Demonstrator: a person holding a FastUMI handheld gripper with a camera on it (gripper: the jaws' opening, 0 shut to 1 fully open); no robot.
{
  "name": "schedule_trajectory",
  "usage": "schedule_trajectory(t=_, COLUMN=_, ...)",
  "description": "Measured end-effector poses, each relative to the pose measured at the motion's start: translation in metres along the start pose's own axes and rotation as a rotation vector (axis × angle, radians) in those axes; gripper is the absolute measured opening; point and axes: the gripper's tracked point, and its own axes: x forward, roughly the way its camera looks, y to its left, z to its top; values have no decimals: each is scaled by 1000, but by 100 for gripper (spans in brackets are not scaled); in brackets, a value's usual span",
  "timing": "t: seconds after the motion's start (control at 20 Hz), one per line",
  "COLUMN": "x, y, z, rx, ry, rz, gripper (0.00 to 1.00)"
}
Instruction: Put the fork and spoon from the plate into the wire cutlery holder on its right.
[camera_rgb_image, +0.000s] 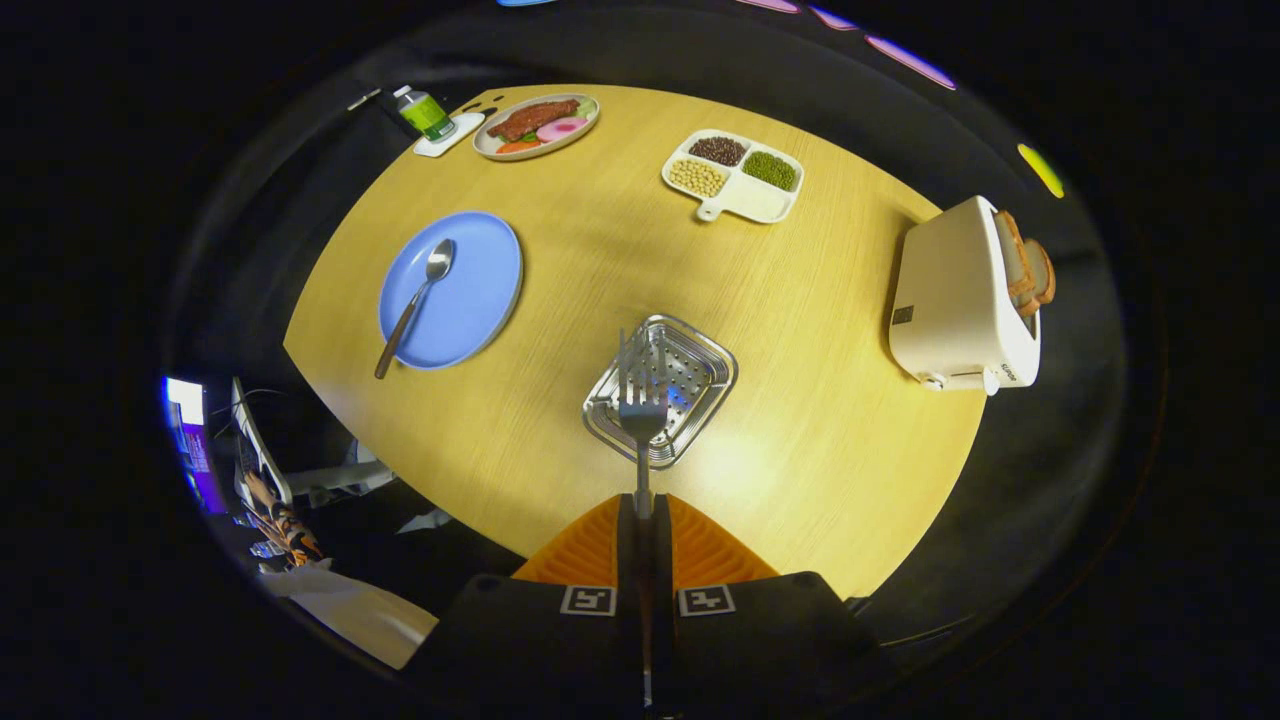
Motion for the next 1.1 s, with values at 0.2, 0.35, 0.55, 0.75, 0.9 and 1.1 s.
schedule_trajectory(t=0.2, x=20, y=-4, z=-1, rx=-4, ry=77, rz=29, gripper=8)
schedule_trajectory(t=0.35, x=32, y=-8, z=3, rx=6, ry=125, rz=39, gripper=8)
schedule_trajectory(t=0.55, x=44, y=-11, z=6, rx=25, ry=175, rz=42, gripper=9)
schedule_trajectory(t=0.75, x=47, y=-7, z=17, rx=62, ry=173, rz=68, gripper=15)
schedule_trajectory(t=0.9, x=40, y=-4, z=30, rx=103, ry=126, rz=92, gripper=42)
schedule_trajectory(t=1.1, x=25, y=4, z=42, rx=153, ry=55, rz=130, gripper=91)
